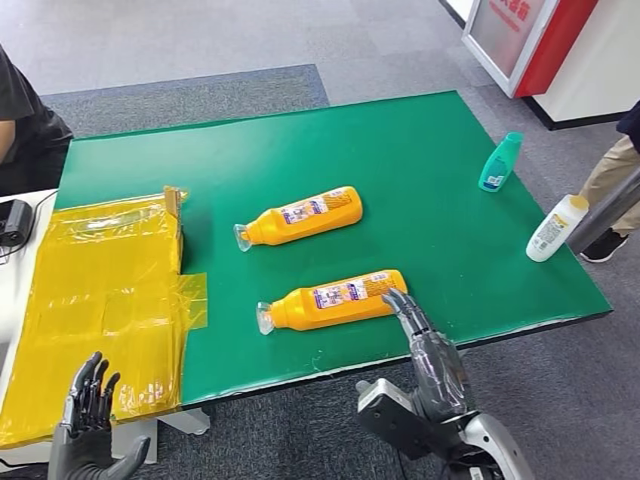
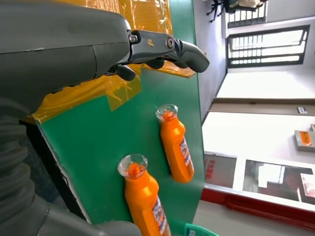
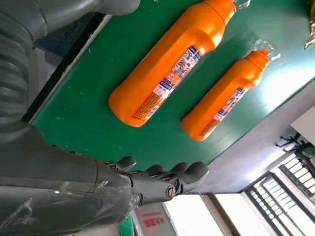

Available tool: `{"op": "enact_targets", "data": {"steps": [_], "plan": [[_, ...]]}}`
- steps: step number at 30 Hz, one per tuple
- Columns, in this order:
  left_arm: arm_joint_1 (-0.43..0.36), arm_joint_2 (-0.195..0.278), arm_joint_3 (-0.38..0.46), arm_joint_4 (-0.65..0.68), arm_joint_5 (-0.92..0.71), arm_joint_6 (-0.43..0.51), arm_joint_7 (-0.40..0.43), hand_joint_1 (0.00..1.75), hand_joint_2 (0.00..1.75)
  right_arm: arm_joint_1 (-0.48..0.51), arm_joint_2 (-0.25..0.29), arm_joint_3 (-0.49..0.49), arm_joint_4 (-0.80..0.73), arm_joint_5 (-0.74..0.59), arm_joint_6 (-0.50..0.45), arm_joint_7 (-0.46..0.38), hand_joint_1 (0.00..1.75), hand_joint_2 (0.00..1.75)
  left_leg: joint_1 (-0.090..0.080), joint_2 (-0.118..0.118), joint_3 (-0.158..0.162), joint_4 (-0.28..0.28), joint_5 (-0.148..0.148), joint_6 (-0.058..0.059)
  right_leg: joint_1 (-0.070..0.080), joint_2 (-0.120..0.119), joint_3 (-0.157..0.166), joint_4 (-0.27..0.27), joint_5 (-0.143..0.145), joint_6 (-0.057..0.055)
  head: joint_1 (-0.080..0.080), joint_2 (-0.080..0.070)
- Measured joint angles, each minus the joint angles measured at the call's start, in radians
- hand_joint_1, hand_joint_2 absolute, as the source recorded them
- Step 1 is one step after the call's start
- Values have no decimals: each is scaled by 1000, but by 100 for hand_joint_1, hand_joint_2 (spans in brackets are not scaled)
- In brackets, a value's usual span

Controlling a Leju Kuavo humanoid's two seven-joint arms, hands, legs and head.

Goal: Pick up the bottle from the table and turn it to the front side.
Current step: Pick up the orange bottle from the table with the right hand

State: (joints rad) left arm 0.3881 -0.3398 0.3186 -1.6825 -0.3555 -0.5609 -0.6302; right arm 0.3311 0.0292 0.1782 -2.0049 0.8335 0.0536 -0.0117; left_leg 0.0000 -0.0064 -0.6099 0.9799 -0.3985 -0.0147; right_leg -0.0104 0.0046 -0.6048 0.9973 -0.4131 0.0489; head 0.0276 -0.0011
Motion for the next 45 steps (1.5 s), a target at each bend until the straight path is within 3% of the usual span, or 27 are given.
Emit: {"op": "enact_targets", "data": {"steps": [5, 14, 24, 33, 45], "plan": [[-11, 7, 6, 22, -10, 5, -1, 0, 175, -36, -27, 7, 24, 33, 27, 56, 0, 175, 0, 0, 0, 0, 0, 0, 0, 0, 0, 0, 0, 0, 0, 0], [-53, 46, -16, 95, -14, 40, -24, 0, 175, -189, -84, 11, 174, 97, 122, 131, 0, 175, 0, 0, 0, 0, 2, 0, 0, 0, 0, 0, 2, 0, 0, 0], [-92, 102, -100, 157, -1, 89, -30, 0, 175, -342, -117, 43, 338, 138, 185, 165, 0, 175, 0, 0, 0, 0, 3, 0, 0, 0, 0, 0, 3, 0, 0, 0], [-122, 186, -242, 203, 20, 189, -35, 0, 175, -466, -134, 80, 500, 169, 208, 184, 0, 175, 0, 0, 0, 0, 4, 0, 0, 0, 0, 0, 4, 1, 0, 0], [-152, 239, -339, 261, 137, 171, -35, 0, 175, -588, -136, 131, 654, 247, 219, 194, 0, 175, 0, 0, -1, 0, 5, 0, 0, 0, -1, 0, 4, 1, 0, 0]]}}
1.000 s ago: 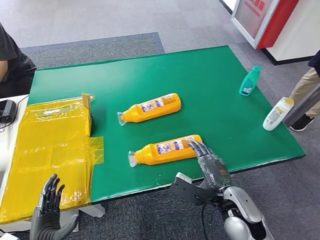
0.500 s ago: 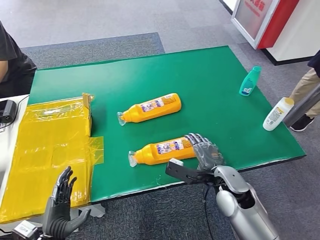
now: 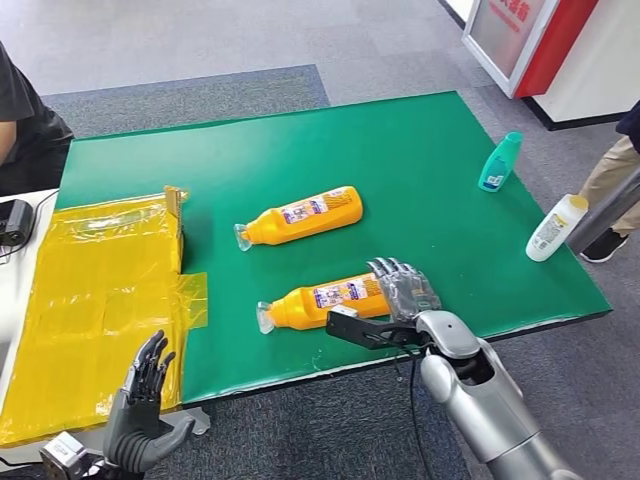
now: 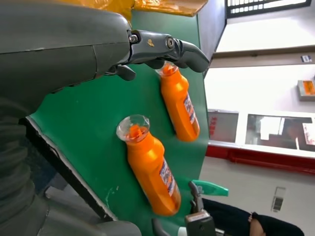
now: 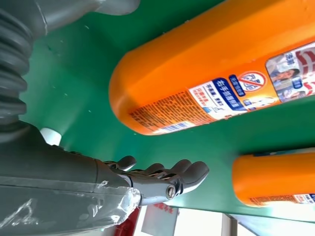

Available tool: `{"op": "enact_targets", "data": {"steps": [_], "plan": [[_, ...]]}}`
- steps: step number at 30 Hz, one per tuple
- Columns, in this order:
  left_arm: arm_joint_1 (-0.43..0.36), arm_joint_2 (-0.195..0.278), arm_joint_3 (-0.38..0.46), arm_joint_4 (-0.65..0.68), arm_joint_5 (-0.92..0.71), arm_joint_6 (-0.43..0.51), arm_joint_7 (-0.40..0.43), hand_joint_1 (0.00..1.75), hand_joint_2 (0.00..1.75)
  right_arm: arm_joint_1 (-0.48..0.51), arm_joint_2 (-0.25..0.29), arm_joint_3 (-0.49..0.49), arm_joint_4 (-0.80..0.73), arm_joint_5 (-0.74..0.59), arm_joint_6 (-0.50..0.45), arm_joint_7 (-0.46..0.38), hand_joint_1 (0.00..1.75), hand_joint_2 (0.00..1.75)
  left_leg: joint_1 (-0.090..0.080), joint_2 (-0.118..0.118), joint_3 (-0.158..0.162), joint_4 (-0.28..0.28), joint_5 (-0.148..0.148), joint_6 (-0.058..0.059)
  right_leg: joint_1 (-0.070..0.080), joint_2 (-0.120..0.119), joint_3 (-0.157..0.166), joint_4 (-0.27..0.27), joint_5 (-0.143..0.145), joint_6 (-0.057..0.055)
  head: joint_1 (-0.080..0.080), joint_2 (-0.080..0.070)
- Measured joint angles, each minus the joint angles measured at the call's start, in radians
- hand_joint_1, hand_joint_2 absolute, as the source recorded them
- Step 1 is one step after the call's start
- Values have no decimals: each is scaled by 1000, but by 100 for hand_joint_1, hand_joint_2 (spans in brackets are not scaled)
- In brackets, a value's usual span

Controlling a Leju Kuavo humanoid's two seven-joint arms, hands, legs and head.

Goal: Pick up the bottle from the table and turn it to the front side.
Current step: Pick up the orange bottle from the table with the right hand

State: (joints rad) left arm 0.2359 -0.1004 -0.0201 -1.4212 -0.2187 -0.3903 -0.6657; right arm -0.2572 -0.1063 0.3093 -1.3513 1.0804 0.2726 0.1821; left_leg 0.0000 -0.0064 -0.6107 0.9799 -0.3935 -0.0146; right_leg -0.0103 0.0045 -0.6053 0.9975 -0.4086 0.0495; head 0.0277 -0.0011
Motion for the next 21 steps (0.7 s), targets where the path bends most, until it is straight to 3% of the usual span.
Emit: {"op": "enact_targets", "data": {"steps": [21], "plan": [[-17, 22, -50, 44, -3, 24, 0, 0, 175, -115, 43, 69, 162, 33, 13, -4, 0, 175, 0, 0, 0, 0, 1, 0, 0, 0, 0, 0, 0, 0, 0, 0]]}}
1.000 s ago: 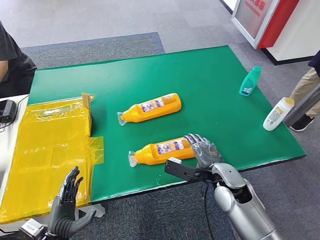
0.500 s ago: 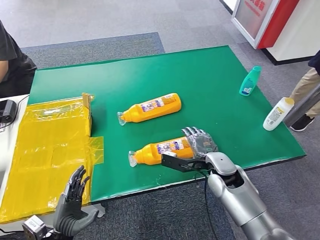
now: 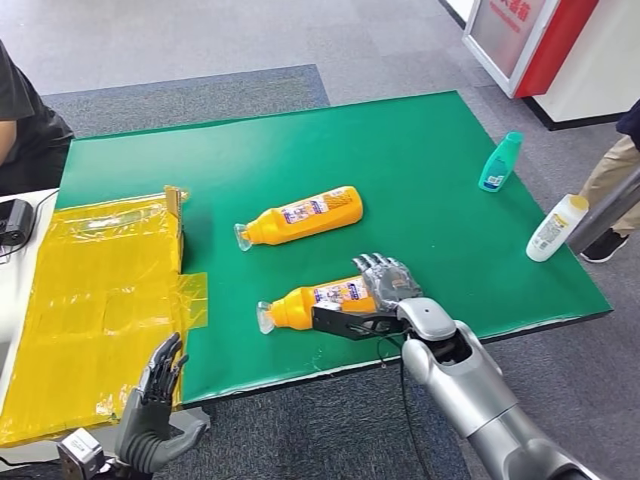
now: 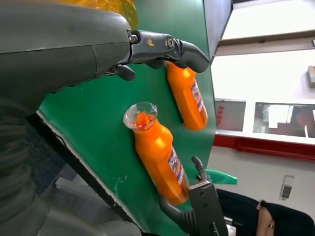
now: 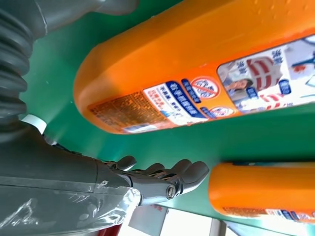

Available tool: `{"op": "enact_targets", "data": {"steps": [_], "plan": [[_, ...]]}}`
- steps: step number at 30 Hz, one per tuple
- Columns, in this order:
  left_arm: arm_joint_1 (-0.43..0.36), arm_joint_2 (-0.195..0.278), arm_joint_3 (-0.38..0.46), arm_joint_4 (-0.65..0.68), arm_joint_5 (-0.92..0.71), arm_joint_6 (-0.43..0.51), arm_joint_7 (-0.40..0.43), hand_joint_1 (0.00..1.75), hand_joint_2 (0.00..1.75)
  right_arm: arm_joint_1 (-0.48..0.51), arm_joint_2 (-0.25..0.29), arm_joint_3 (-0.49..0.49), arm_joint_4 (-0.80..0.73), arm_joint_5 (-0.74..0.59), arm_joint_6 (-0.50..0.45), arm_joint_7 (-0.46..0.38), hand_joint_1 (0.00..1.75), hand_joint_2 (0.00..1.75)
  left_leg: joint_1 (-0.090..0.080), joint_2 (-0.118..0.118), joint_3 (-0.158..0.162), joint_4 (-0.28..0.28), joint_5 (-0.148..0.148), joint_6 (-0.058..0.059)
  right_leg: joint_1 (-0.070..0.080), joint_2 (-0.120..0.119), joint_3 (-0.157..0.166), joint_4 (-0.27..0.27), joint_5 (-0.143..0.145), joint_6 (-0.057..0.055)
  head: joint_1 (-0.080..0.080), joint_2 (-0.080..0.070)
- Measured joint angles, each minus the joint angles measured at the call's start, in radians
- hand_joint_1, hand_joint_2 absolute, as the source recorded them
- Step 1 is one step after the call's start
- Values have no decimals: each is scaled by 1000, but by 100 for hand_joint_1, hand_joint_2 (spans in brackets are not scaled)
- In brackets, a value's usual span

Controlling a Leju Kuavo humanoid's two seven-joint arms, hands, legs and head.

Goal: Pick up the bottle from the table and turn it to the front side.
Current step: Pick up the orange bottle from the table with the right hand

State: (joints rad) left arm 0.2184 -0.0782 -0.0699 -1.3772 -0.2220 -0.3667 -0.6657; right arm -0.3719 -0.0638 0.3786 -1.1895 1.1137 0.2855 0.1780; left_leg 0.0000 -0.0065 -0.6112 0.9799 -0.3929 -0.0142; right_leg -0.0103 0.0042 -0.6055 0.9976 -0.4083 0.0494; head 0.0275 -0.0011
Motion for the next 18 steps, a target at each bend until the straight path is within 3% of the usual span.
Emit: {"op": "enact_targets", "data": {"steps": [13, 17, 18], "plan": [[-13, 13, -29, 20, 16, 20, 0, 0, 175, -41, 18, 30, 123, -3, -2, -30, 6, 175, 0, 0, 0, 0, 0, 0, 0, 0, 0, 0, 0, 0, 0, 0], [-12, 21, -41, 25, 22, 28, 0, 0, 175, -41, 18, 33, 155, -10, -19, -37, 153, 175, 0, 0, 0, 0, 0, 0, 0, 0, 0, 0, 0, 0, 0, 0], [-12, 23, -45, 26, 24, 31, 0, 0, 175, -40, 18, 33, 161, -11, -24, -38, 163, 175, 0, 0, 0, 0, 0, 0, 0, 0, 0, 0, 0, 0, 0, 0]]}}
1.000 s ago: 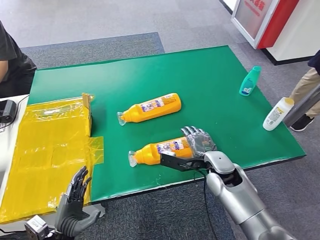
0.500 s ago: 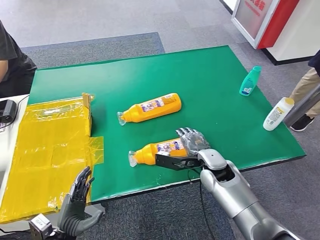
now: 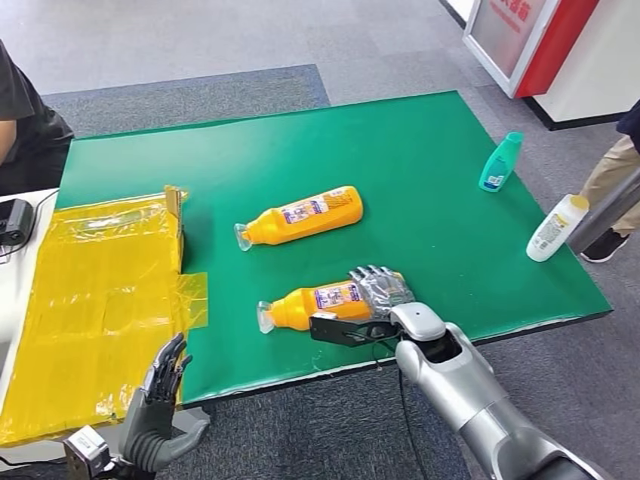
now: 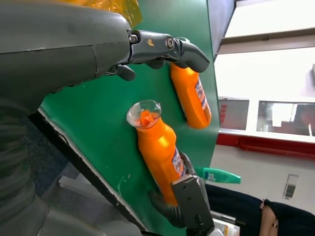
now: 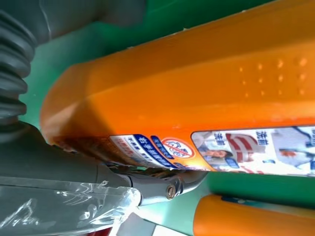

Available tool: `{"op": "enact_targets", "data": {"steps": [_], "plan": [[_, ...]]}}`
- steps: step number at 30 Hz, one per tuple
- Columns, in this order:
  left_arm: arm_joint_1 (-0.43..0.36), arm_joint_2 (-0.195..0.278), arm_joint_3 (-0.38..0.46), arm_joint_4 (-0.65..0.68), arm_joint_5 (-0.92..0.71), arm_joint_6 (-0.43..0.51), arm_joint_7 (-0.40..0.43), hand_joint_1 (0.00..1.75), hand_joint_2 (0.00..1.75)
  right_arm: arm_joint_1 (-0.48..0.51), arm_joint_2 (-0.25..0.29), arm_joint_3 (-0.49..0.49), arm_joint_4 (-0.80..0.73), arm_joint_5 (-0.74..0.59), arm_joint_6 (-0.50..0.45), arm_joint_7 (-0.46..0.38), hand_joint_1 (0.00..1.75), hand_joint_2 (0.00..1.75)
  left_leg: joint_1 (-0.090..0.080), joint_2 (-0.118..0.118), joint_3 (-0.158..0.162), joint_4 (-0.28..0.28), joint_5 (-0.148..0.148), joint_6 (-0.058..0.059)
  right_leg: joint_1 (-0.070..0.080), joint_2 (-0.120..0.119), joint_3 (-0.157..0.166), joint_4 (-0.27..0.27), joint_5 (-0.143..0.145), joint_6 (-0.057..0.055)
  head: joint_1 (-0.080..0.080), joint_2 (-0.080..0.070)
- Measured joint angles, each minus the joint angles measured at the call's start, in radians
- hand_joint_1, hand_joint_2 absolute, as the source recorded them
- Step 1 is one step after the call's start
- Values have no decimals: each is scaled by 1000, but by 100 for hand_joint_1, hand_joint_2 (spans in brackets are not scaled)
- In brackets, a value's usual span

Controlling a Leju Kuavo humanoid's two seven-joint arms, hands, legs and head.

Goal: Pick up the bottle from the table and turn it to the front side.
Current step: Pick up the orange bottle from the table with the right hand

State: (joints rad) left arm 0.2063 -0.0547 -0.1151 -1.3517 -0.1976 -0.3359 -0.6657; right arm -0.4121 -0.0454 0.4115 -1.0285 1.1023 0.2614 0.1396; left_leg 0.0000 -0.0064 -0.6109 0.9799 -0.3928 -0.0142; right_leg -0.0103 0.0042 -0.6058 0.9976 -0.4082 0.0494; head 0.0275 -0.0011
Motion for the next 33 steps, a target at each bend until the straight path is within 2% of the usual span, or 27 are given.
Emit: {"op": "enact_targets", "data": {"steps": [3, 21, 26, 33], "plan": [[0, 3, -9, 2, 4, 5, 0, 0, 175, 1, 0, 1, 9, -1, -9, -5, 175, 175, 0, 0, 0, 0, 0, 0, 0, 0, 0, 0, 0, 0, 0, 0], [3, 23, -30, 7, 22, 29, 0, 0, 175, 8, -4, 2, -5, -15, -21, -31, 175, 175, 0, 0, 0, 0, 1, 0, 0, 0, 0, 0, 1, 0, 0, 0], [22, 25, -28, 7, 27, 45, 0, 0, 175, 81, -19, 1, -129, -57, -36, -50, 175, 175, 0, 0, 0, 0, 1, 0, 0, 0, 0, 0, 1, 0, 0, 0], [77, 9, 14, -34, 53, -16, 0, 0, 175, 271, -29, -39, -432, -128, -124, -91, 175, 175, 0, 0, -1, 0, -1, 0, 0, 0, -1, 0, -1, 0, 0, 0]]}}
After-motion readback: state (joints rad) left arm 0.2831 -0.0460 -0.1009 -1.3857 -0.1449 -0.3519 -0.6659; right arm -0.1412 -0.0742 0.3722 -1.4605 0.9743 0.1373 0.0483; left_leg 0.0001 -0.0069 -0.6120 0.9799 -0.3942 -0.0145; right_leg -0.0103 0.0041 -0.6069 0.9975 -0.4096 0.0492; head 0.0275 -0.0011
